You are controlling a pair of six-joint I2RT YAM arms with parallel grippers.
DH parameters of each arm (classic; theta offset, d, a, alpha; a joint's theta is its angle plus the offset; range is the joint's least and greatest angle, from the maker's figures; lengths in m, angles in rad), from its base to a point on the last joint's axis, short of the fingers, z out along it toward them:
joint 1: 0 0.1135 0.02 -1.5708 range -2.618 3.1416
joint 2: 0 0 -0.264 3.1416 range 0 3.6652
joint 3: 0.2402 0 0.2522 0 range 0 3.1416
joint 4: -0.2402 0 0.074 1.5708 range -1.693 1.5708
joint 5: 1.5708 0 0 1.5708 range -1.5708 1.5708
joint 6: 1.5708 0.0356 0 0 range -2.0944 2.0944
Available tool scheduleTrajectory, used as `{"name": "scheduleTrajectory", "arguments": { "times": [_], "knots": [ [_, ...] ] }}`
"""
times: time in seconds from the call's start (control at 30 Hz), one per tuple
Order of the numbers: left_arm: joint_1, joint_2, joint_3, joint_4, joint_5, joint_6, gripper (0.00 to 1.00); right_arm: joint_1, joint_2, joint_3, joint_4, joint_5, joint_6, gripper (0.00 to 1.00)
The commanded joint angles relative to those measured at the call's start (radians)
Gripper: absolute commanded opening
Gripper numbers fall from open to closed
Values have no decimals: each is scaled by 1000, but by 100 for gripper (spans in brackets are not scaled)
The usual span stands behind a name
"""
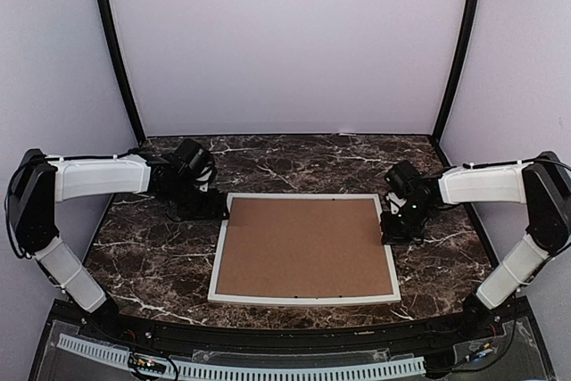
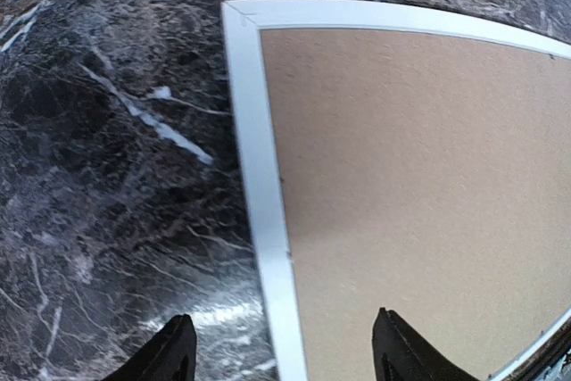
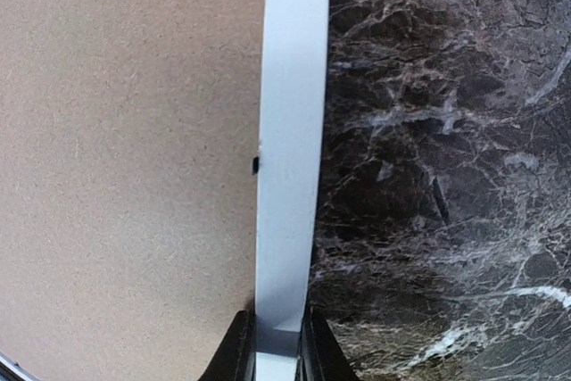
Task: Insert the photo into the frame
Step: Rotate the photo frame at the center of the board.
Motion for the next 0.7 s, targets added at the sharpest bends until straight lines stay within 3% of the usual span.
{"name": "scheduleTrajectory", "arguments": {
  "times": [0.0,0.2,0.67],
  "knots": [
    [65,75,66,-99,-38,108,70,-9,32,17,-3,14,-30,15],
    [104,149,107,-142,-95,152,70,-17,42,32,-7,4,-38,14],
    [107,212,132,-124,-4,158,70,-21,48,33,-1,-13,-36,14]
  ]
}}
